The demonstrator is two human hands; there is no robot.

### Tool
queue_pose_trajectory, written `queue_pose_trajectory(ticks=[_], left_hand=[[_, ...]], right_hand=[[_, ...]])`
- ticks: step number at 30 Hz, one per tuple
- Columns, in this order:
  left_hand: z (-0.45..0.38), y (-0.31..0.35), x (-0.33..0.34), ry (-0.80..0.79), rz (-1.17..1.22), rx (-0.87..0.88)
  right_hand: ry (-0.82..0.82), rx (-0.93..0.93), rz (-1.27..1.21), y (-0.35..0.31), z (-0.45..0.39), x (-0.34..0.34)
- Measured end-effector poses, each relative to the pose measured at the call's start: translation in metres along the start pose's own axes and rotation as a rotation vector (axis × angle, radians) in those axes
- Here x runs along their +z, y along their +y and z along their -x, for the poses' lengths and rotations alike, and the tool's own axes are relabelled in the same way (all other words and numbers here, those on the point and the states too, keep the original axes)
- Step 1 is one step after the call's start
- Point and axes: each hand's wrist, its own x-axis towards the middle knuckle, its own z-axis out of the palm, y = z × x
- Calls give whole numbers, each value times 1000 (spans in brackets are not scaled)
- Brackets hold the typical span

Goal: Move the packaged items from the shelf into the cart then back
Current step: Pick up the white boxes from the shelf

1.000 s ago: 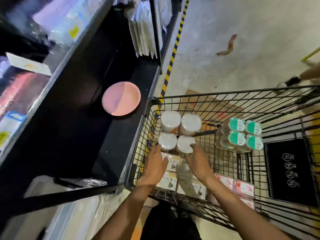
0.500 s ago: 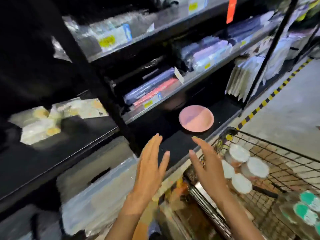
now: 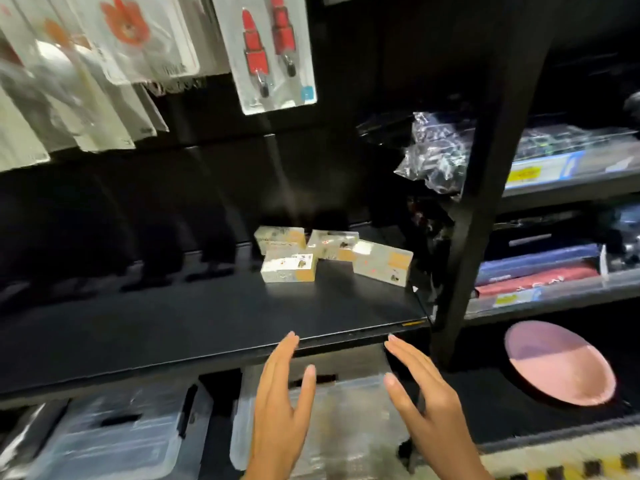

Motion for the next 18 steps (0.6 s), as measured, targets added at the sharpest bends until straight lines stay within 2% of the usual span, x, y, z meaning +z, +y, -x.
queue_pose_trajectory(ticks=[5, 9, 12, 18], left_hand=[[-66, -58, -26, 10, -67, 6], [-119, -85, -34, -51, -84, -31], [-154, -96, -31, -85, -68, -48], [-205, -113, -11, -159, -110, -82]], right_hand=[[-21, 29, 11, -1, -59, 58], [-13, 82, 59, 7, -96, 91], [25, 82, 86, 13, -118, 107], [23, 203, 94, 23, -157, 113]])
